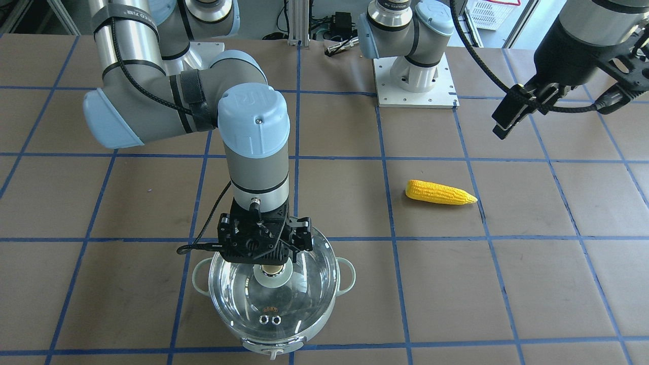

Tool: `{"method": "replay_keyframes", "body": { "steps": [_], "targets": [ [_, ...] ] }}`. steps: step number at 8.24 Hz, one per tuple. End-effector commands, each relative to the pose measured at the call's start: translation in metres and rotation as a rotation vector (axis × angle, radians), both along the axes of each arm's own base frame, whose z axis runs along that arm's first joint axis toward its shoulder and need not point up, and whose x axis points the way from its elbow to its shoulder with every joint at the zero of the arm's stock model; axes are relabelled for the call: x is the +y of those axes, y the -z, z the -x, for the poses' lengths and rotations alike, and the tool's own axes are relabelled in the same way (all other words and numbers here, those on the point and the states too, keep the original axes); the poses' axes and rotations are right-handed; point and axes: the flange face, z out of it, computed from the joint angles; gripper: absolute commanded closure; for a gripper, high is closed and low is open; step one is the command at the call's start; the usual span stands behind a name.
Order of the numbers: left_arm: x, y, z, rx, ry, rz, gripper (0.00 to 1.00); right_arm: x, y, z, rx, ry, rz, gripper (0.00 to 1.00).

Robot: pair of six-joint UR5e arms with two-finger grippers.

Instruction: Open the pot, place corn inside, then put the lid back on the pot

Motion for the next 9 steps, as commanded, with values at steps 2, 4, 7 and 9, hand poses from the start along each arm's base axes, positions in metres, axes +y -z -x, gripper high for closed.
{"method": "replay_keyframes", "body": {
  "steps": [2, 4, 7, 9],
  "targets": [
    [-0.011, 0.018, -0.006, -0.009, -0.214, -0.002, 0.00, -0.011, 0.022, -0.001, -0.001, 0.017, 0.006, 0.00],
    [-0.007, 0.041, -0.006, -0.003, -0.404, -0.035, 0.00, -0.011, 0.023, -0.002, -0.004, 0.020, 0.005, 0.02],
    [0.009, 0.076, 0.002, 0.015, -0.595, -0.080, 0.00, -0.012, 0.020, -0.003, -0.017, 0.018, 0.024, 0.15],
    [0.020, 0.110, 0.005, 0.006, -0.636, -0.105, 0.00, -0.012, 0.019, -0.003, -0.019, 0.018, 0.025, 0.33]
  ]
}}
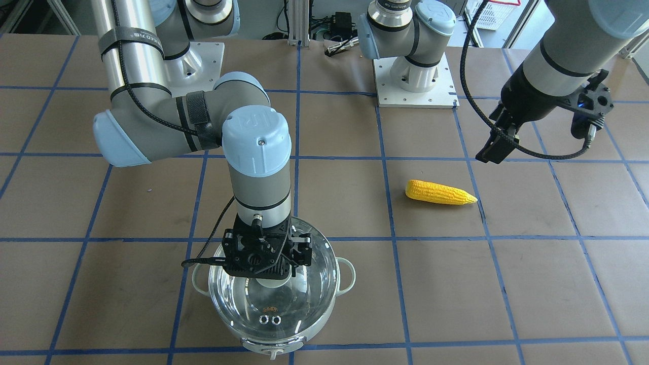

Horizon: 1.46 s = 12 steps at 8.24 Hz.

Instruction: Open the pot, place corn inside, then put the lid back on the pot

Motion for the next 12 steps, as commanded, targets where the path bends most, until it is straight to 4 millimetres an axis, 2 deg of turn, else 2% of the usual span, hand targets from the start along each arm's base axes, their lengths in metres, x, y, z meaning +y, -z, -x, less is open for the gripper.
{"method": "replay_keyframes", "body": {
  "steps": [1, 2, 4, 5, 7, 8, 9, 10, 12],
  "targets": [
    [0.009, 0.045, 0.004, 0.001, -0.044, 0.001, 0.00, 0.001, -0.003, 0.000, -0.003, 0.000, 0.005, 0.55],
    [0.010, 0.067, 0.004, 0.003, -0.041, -0.002, 0.00, 0.002, -0.006, 0.000, -0.004, 0.002, 0.009, 0.60],
    [0.011, 0.099, 0.003, 0.001, -0.081, 0.024, 0.00, 0.002, -0.007, 0.000, -0.010, 0.020, 0.010, 0.79],
    [0.019, 0.121, 0.004, 0.015, -0.092, 0.017, 0.00, 0.001, -0.009, 0.001, -0.014, 0.024, 0.014, 0.82],
    [0.039, 0.173, -0.009, 0.013, -0.191, -0.003, 0.00, 0.012, -0.048, 0.004, -0.029, 0.007, 0.066, 0.82],
    [0.042, 0.184, -0.020, 0.013, -0.212, 0.012, 0.00, 0.025, -0.080, 0.017, -0.051, 0.016, 0.091, 0.82],
    [0.042, 0.193, -0.027, 0.021, -0.225, 0.000, 0.00, 0.041, -0.112, 0.039, -0.065, 0.034, 0.070, 0.82],
    [0.038, 0.212, -0.029, 0.032, -0.206, -0.039, 0.00, 0.055, -0.136, 0.076, -0.049, 0.047, 0.053, 0.81],
    [0.023, 0.238, -0.033, 0.032, -0.211, -0.030, 0.00, 0.110, -0.169, 0.133, -0.020, -0.052, -0.017, 0.81]
  ]
}}
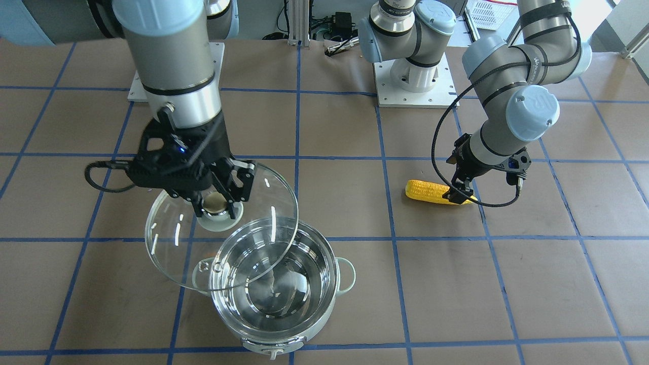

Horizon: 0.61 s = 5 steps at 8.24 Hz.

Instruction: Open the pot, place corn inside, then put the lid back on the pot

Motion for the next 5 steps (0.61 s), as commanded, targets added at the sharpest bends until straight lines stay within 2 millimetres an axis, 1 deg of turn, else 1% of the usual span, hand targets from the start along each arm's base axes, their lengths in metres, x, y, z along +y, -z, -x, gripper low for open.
{"method": "replay_keyframes", "body": {
  "steps": [1, 2, 4, 5],
  "targets": [
    [-0.013, 0.027, -0.004, 0.010, -0.017, 0.012, 0.00, 0.066, -0.043, 0.068, 0.026, -0.051, -0.094, 0.81],
    [-0.014, 0.030, -0.004, 0.019, -0.020, 0.010, 0.00, 0.081, -0.051, 0.075, 0.029, -0.045, -0.134, 0.81],
    [-0.018, 0.050, -0.005, 0.026, -0.024, -0.024, 0.00, 0.102, -0.064, 0.077, 0.031, -0.044, -0.146, 0.80],
    [-0.019, 0.057, -0.005, 0.023, -0.035, -0.035, 0.00, 0.107, -0.061, 0.077, 0.033, -0.053, -0.174, 0.80]
  ]
}}
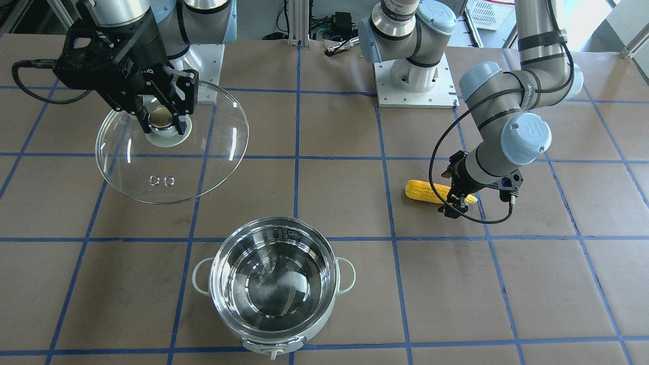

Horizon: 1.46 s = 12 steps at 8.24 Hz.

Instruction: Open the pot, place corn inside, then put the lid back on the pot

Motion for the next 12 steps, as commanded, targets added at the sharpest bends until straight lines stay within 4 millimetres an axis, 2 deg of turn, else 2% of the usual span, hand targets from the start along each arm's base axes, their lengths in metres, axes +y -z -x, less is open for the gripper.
{"method": "replay_keyframes", "body": {
  "steps": [1, 8, 10, 12],
  "targets": [
    [-0.002, 0.018, -0.001, -0.001, -0.006, -0.030, 0.00, 0.016, -0.002, 0.003, 0.005, -0.018, -0.040, 0.80],
    [0.001, 0.025, -0.002, -0.015, -0.011, -0.074, 0.00, 0.015, -0.003, 0.004, 0.008, -0.026, -0.037, 0.81],
    [0.000, 0.040, -0.003, -0.012, -0.010, -0.106, 0.00, 0.015, -0.002, 0.004, 0.008, -0.026, -0.040, 0.81],
    [0.000, 0.042, -0.002, -0.012, -0.015, -0.109, 0.00, 0.016, -0.001, 0.004, 0.008, -0.026, -0.041, 0.82]
  ]
}}
